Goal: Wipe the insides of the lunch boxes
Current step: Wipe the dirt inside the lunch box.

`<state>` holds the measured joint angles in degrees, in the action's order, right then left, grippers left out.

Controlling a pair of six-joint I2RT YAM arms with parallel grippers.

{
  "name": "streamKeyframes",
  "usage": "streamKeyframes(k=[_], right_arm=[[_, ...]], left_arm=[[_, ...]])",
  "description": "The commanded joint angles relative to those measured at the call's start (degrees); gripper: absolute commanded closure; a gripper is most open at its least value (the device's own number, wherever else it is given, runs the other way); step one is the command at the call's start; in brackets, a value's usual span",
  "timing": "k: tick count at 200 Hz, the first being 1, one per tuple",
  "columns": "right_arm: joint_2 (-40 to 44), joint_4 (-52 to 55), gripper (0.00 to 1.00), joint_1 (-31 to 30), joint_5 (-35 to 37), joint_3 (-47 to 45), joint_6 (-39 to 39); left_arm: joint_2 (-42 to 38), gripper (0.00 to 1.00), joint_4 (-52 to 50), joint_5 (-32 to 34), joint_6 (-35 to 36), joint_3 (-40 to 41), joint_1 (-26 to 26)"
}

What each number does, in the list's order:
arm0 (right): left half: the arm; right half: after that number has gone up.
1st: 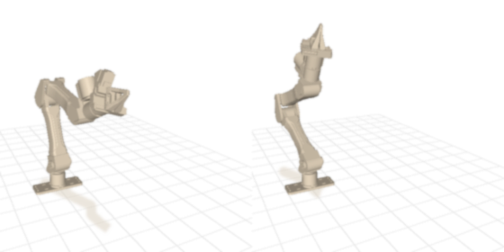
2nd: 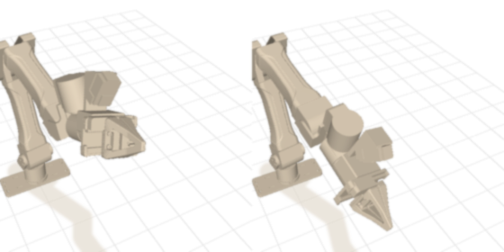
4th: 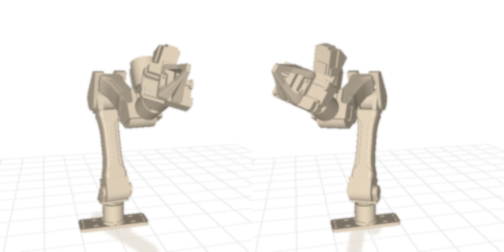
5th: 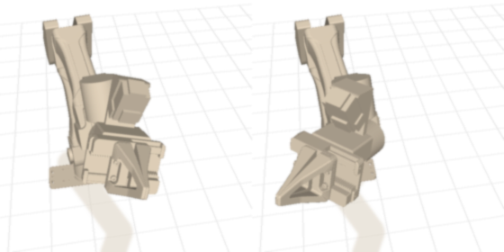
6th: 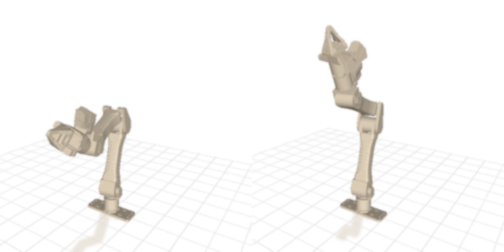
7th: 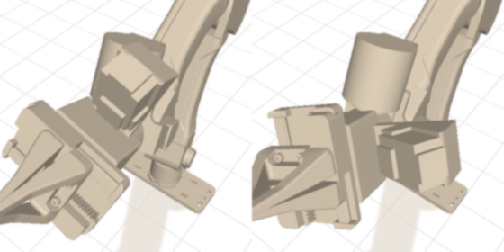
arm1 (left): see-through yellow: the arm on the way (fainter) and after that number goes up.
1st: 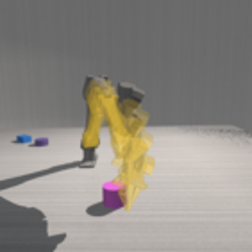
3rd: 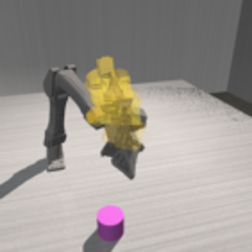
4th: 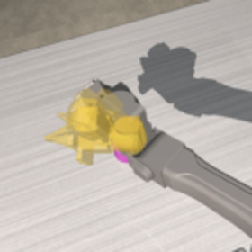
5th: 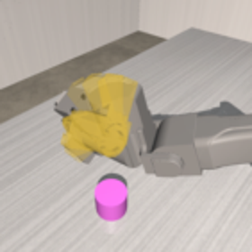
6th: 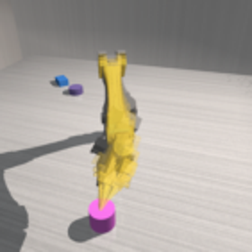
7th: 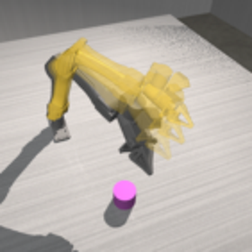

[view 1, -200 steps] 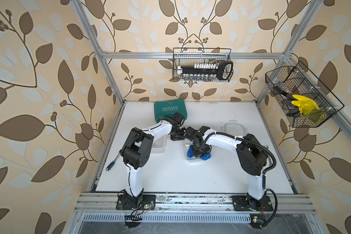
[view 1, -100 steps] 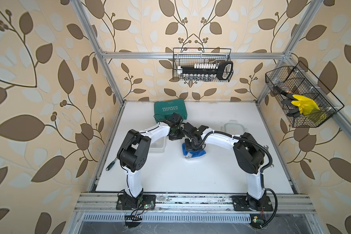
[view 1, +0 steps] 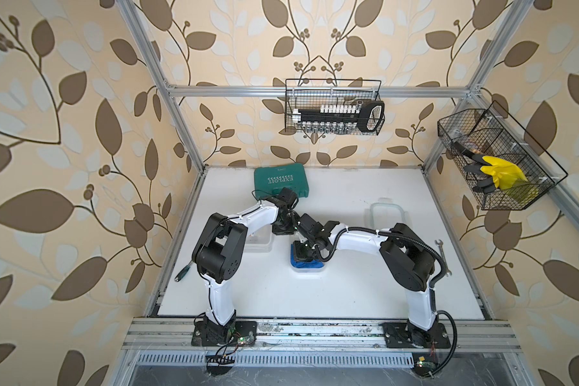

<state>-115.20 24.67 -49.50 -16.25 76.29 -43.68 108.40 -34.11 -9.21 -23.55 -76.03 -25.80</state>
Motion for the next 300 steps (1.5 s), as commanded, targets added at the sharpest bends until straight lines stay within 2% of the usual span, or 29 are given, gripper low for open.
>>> streamKeyframes(k=[1,28,71,97,113,140,156,170,200,216,229,238,286,300], right_arm=[[1.67,3.86,1.0,-2.01,-8.13,-1.22,7.4],[5.53,8.63,1.0,-1.56,-5.01,-2.6,10.42],[18.61,9.31,1.0,3.16,-0.72,-5.11,9.1],[22.78,9.52,1.0,5.85,1.53,-4.39,9.01],[23.94,7.72,1.0,7.37,-0.09,-4.44,8.22],[27.48,-2.52,1.0,8.8,-2.78,-9.11,3.15],[28.39,-1.47,1.0,8.8,-1.19,-9.31,3.4],[29.46,-0.43,1.0,11.61,-0.98,-9.63,4.11],[32.67,1.11,1.0,16.5,0.39,-10.36,5.51],[33.44,1.23,1.0,19.11,-0.06,-10.48,5.64],[33.68,0.77,1.0,20.11,-0.7,-10.36,5.62],[33.59,0.53,1.0,20.5,-1.17,-10.12,5.63],[34.76,-1.47,1.0,20.8,-2.85,-10.46,4.27],[35.85,-1.18,1.0,21.04,-2.07,-11.22,4.54]], left_arm=[[-0.47,1.0,1.85,-4.42,0.18,-6.42,-0.13],[0.54,1.0,0.33,-4.36,1.18,-9.68,-0.13],[2.88,1.0,-0.21,-6.0,1.77,-10.61,-0.46],[3.96,1.0,-1.67,-5.63,2.51,-11.97,-1.9],[4.54,0.99,-3.27,-4.47,3.09,-13.15,-2.71],[4.82,0.99,-4.19,-4.12,3.07,-13.53,-2.99],[5.06,0.99,-4.67,-4.32,3.34,-13.72,-3.19],[5.45,0.98,-5.96,-3.99,4.01,-14.19,-3.48],[5.62,0.92,-7.81,-3.84,5.0,-13.97,-4.15],[4.75,0.82,-7.86,-4.14,4.66,-13.53,-4.46],[4.18,0.69,-8.6,-3.24,4.95,-14.04,-4.83],[4.33,0.64,-9.83,-2.7,5.59,-14.9,-5.04],[4.88,0.62,-11.31,-1.59,5.57,-15.48,-5.16],[3.27,0.55,-9.93,-1.14,4.8,-14.25,-5.17]])
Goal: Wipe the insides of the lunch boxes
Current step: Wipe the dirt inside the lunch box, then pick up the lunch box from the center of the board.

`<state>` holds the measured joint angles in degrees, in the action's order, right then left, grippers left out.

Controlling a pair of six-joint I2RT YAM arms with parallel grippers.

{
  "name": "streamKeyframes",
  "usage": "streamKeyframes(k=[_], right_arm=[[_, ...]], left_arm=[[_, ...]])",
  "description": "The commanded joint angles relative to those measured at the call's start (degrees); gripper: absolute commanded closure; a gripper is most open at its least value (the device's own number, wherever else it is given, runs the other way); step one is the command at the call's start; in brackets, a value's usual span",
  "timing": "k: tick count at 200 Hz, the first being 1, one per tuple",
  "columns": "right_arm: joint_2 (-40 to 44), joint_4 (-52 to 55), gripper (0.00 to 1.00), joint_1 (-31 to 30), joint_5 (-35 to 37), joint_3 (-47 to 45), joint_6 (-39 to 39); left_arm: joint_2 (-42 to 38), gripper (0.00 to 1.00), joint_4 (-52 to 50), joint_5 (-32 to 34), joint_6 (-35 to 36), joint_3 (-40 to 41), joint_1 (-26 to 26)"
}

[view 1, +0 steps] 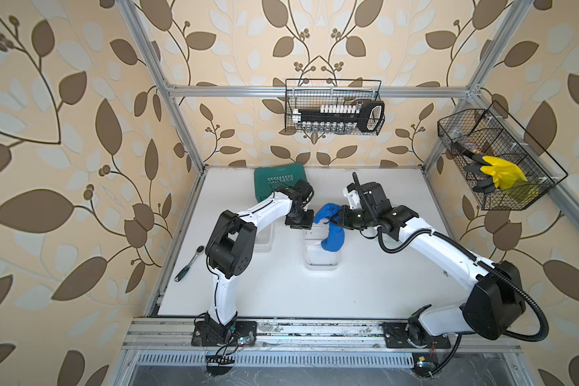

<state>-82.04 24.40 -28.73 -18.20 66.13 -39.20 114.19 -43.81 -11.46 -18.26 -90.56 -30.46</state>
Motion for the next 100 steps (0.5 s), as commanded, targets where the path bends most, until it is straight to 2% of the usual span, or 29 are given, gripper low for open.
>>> streamKeyframes(k=[1,24,38,60,100], right_arm=[[2.77,-0.84,1.0,0.31,-0.1,-1.12,0.08],[3.46,1.03,1.0,1.03,0.78,-1.42,1.18],[3.38,1.44,1.0,1.39,0.89,-1.49,1.4],[2.44,1.46,1.0,1.49,0.49,-1.16,1.41],[1.0,0.59,1.0,1.54,-0.26,-1.0,0.86]], left_arm=[[-2.68,0.54,-0.09,1.14,-0.56,0.34,-0.5],[-9.23,0.4,3.42,3.12,-2.33,3.34,-0.5],[-14.71,0.17,5.93,4.81,-3.34,5.56,-0.53],[-22.12,0.02,8.59,6.18,-3.49,8.07,-0.5],[-27.82,0.01,6.94,6.84,-3.53,10.46,-0.23]])
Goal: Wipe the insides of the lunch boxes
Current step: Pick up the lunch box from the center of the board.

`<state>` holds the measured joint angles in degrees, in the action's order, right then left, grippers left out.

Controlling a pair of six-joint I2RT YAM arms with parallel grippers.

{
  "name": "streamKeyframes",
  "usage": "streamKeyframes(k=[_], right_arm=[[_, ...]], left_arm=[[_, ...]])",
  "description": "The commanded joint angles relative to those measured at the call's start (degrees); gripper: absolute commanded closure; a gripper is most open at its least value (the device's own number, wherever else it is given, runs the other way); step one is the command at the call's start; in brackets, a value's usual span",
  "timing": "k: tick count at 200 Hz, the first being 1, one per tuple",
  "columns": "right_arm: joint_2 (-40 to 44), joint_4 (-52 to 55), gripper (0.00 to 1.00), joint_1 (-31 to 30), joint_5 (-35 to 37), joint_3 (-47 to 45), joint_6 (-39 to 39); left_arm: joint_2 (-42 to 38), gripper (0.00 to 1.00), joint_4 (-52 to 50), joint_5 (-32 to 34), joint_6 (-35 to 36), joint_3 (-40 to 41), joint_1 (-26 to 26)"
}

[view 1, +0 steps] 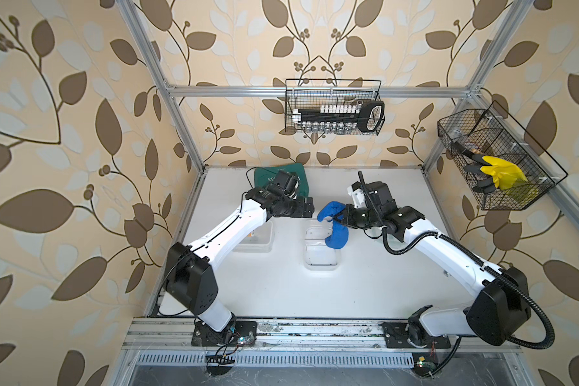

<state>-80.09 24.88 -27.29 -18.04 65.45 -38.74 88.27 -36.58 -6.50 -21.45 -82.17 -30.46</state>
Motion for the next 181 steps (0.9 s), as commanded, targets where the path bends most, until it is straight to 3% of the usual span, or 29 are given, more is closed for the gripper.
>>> streamKeyframes(k=[1,31,63,82,122,181], right_arm=[[-0.94,0.1,1.0,0.07,-0.41,-0.37,0.41],[-1.3,0.89,1.0,0.05,0.37,0.57,1.23],[-4.06,1.67,1.0,-0.05,0.18,3.4,2.55],[-6.11,0.9,1.0,-0.08,0.97,5.01,2.88],[-13.35,-0.49,1.0,-0.42,2.07,9.63,2.81],[-22.66,-1.92,1.0,-3.41,2.23,12.61,1.38]], left_arm=[[-1.97,0.01,-0.4,1.86,-0.3,2.13,-0.18],[-2.71,0.01,-2.14,1.22,-0.6,7.54,0.9],[-1.1,0.02,-0.7,-5.8,-2.87,12.77,1.63],[0.02,0.06,0.79,-10.4,-5.09,14.51,1.48],[0.54,0.19,1.42,-13.08,-6.87,18.53,0.97],[5.43,0.34,2.82,-12.81,-8.06,19.49,-2.76]])
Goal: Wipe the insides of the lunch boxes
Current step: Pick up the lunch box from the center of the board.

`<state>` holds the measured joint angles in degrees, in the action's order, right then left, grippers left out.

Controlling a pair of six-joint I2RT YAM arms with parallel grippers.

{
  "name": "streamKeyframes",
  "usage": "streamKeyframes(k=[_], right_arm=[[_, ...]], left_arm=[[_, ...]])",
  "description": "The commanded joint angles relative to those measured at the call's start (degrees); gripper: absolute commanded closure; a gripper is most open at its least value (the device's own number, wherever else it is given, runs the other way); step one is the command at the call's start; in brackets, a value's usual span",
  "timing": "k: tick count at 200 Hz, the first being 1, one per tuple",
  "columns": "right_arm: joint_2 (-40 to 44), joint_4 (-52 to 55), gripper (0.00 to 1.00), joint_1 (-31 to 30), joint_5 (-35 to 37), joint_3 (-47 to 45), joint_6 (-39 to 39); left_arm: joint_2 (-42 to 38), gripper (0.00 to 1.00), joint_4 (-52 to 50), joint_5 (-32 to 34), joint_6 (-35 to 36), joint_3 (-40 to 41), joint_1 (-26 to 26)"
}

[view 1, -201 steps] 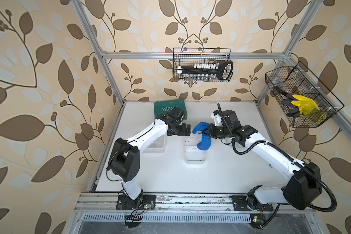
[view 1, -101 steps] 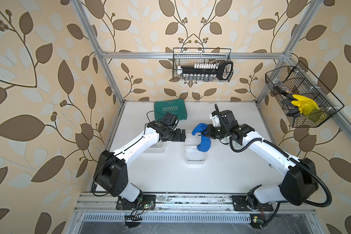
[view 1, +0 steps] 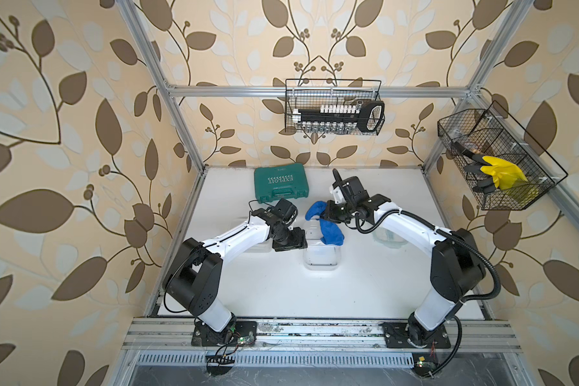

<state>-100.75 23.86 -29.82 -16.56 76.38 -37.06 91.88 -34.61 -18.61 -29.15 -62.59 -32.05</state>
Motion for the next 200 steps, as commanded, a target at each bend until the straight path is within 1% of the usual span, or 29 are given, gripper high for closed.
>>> streamKeyframes(k=[1,15,43,65,82,106,118,132,151,172,200], right_arm=[[-2.09,-0.9,1.0,-0.9,0.74,1.72,-0.3],[-3.28,-0.98,1.0,-1.43,0.6,1.93,-0.47],[-5.29,-1.18,1.0,-2.31,0.11,1.93,-1.17],[-6.53,-0.89,1.0,-3.54,-1.1,1.79,-1.18],[-7.74,-0.68,1.0,-4.29,-2.55,1.12,-1.26],[-10.15,0.41,1.0,-5.45,-2.62,0.59,-1.71],[-11.55,0.75,1.0,-6.11,-3.38,0.88,-2.08],[-13.32,2.42,1.0,-7.18,-2.92,2.45,-2.05],[-15.22,2.63,1.0,-7.77,-3.09,4.0,-2.91],[-15.61,-0.34,1.0,-7.66,-3.17,4.1,-5.63],[-16.87,-2.92,1.0,-7.06,-4.37,5.16,-8.87]], left_arm=[[1.91,0.34,0.86,-0.67,-0.37,-0.04,-1.21],[3.35,0.35,1.12,-0.29,-0.07,-0.03,-1.25],[7.38,0.49,0.34,-0.47,0.99,-1.48,-1.64],[9.14,0.62,1.35,0.99,1.05,-1.07,-1.69],[9.87,0.67,1.49,1.76,1.22,-1.36,-1.7],[10.22,0.78,1.53,3.14,1.47,-2.72,-1.68],[10.42,0.86,1.15,3.84,1.88,-3.92,-1.64],[10.93,1.0,0.27,5.25,2.88,-5.78,-1.63],[11.35,1.0,-0.72,6.84,4.31,-7.99,-1.7],[11.01,1.0,-1.5,9.22,5.58,-9.54,-1.95],[9.1,1.0,-2.0,13.05,7.2,-9.33,-2.76]])
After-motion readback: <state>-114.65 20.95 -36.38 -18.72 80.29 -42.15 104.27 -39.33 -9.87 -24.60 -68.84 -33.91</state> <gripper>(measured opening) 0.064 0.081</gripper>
